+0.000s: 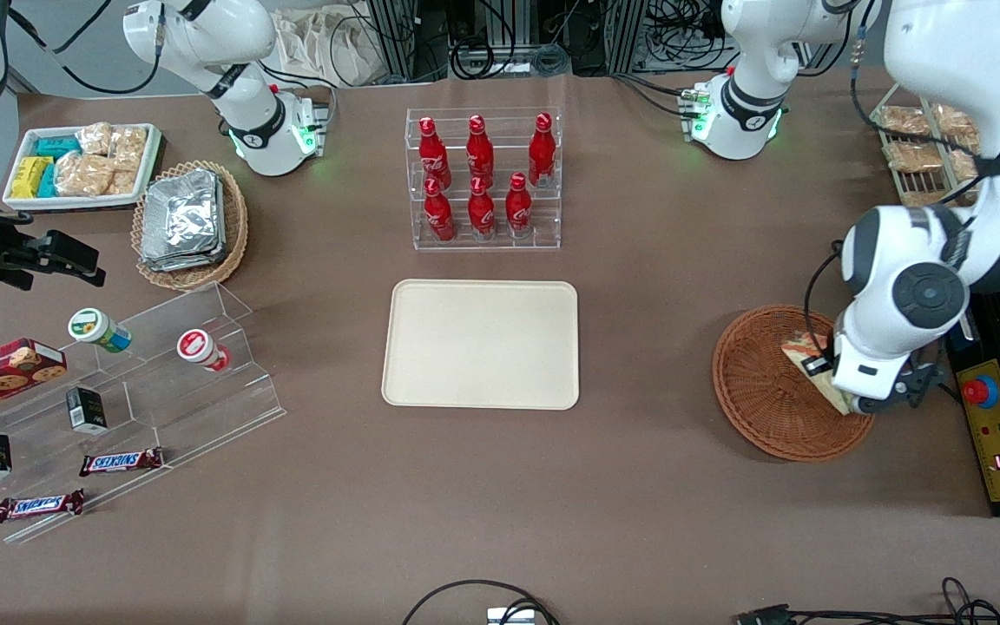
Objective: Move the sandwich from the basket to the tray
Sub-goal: 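Lift the sandwich out of the basket with the left gripper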
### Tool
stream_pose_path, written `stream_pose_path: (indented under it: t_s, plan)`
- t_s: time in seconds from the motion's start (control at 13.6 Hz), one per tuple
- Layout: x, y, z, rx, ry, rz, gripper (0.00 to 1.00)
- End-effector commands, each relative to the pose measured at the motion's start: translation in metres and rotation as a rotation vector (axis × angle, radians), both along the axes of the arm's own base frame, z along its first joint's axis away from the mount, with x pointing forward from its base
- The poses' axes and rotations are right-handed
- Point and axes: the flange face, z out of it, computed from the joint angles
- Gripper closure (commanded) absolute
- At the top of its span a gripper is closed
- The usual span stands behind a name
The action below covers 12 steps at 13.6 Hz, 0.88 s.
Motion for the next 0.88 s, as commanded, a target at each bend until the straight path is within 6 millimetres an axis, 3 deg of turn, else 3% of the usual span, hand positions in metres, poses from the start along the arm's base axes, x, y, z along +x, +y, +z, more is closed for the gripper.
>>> stream_pose_path:
  t_s: [0.0, 0.15, 0.29, 0.44, 0.66, 0.81]
  plan:
    - [0.016, -0.033, 0.09, 0.005, 0.024, -0.191, 1.0]
    - [0.018, -0.062, 0.141, -0.015, 0.044, -0.41, 1.0]
    - [0.011, -0.088, 0.183, -0.126, 0.064, -0.471, 1.0]
    - [-0.007, -0.14, 0.212, -0.143, 0.082, -0.55, 1.0]
    - [-0.04, -0.226, 0.215, -0.165, 0.083, -0.618, 1.0]
    - [-0.047, -0.273, 0.182, -0.177, 0.119, -0.602, 1.0]
